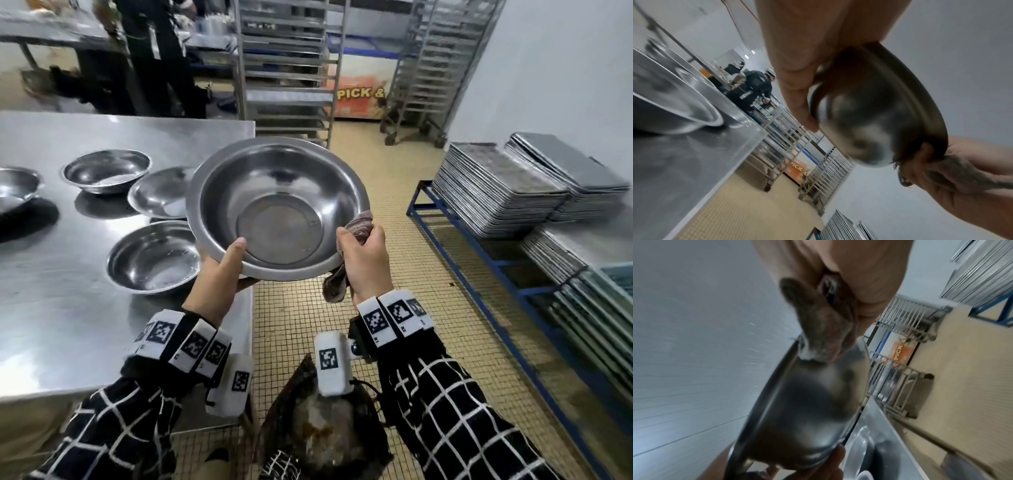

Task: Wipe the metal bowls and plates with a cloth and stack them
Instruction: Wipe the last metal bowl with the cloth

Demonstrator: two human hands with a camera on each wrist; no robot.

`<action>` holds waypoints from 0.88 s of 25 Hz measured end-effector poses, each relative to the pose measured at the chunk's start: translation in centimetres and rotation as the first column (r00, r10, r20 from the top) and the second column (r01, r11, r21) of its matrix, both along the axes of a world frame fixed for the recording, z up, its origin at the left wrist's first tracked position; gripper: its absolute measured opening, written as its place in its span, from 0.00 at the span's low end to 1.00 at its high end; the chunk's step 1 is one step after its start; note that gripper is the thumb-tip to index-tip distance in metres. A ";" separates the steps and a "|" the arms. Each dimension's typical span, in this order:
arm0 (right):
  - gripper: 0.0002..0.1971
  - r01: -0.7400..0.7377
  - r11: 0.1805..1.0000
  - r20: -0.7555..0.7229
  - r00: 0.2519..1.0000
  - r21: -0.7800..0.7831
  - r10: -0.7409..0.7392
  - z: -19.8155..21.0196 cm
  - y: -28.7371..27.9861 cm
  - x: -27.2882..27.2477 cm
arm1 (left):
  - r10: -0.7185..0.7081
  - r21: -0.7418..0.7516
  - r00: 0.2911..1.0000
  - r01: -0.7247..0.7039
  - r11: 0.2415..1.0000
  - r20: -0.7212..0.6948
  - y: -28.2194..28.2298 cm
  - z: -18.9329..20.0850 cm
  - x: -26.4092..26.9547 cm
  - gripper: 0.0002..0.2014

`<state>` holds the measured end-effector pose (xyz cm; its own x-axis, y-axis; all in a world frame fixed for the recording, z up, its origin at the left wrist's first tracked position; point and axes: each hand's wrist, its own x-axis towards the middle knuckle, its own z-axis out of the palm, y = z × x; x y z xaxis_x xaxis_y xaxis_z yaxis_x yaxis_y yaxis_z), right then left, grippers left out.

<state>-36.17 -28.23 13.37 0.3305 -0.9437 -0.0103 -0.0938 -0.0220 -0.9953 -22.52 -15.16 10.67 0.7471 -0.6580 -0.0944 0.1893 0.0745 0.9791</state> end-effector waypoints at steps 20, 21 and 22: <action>0.09 -0.273 0.960 -0.172 0.945 0.063 0.280 -8.4 26.3 27.0 | 0.251 0.273 0.940 -0.310 0.911 0.231 33.8 -6.4 27.1 0.15; 0.09 -0.274 0.959 -0.184 0.941 0.079 0.284 -9.3 27.0 27.8 | 0.222 0.301 0.952 -0.280 0.912 0.212 34.7 -7.1 27.9 0.17; 0.10 -0.266 0.960 -0.191 0.941 0.093 0.279 -10.2 27.5 28.3 | 0.200 0.329 0.959 -0.258 0.908 0.200 35.4 -7.9 28.6 0.18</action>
